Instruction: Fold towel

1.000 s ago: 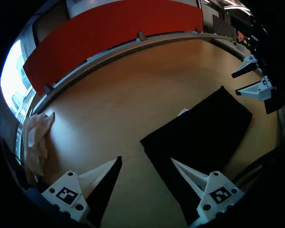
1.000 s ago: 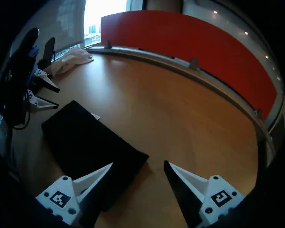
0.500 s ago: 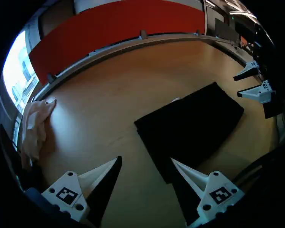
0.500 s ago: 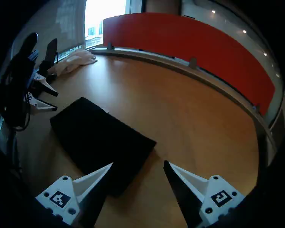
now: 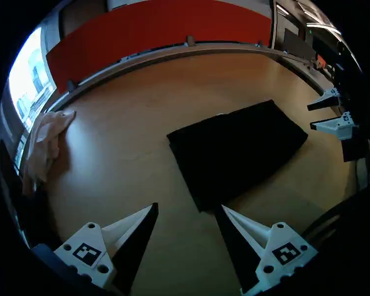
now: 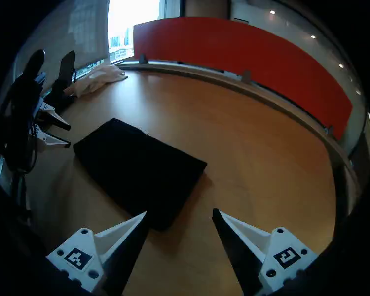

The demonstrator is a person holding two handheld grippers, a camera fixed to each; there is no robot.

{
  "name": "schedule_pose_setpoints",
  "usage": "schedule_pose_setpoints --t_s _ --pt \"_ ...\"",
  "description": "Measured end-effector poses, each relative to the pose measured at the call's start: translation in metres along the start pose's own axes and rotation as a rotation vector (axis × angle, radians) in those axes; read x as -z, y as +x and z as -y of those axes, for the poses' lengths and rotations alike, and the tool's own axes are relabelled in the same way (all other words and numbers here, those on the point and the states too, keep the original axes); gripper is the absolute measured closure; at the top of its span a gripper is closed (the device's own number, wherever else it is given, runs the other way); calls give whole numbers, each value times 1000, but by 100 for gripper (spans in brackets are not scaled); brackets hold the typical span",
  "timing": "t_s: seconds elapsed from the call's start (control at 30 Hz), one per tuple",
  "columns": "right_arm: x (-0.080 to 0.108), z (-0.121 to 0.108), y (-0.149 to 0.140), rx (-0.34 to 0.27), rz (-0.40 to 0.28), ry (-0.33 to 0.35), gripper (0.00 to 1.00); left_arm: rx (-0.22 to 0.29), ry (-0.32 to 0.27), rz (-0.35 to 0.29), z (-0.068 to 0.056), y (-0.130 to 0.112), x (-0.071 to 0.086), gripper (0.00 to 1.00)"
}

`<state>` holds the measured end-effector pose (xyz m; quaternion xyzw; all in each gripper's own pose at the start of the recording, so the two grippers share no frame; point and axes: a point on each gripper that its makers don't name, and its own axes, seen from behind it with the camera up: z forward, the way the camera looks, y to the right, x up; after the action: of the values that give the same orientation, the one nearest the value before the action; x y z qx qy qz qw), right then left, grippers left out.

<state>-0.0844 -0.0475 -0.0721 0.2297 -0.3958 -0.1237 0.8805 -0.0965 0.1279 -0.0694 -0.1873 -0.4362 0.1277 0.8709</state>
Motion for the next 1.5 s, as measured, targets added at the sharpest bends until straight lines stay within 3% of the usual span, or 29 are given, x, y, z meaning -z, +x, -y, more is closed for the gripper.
schedule_pose_setpoints --t_s 0.6,1.2,1.5 --pt "2 12 -8 42 -2 43 7 53 26 -16 0 -20 17 17" --pt "-7 27 -9 110 8 116 7 161 48 -19 0 -51 36 17" --pt "-12 34 -14 134 30 152 14 192 60 -14 -1 -64 43 17"
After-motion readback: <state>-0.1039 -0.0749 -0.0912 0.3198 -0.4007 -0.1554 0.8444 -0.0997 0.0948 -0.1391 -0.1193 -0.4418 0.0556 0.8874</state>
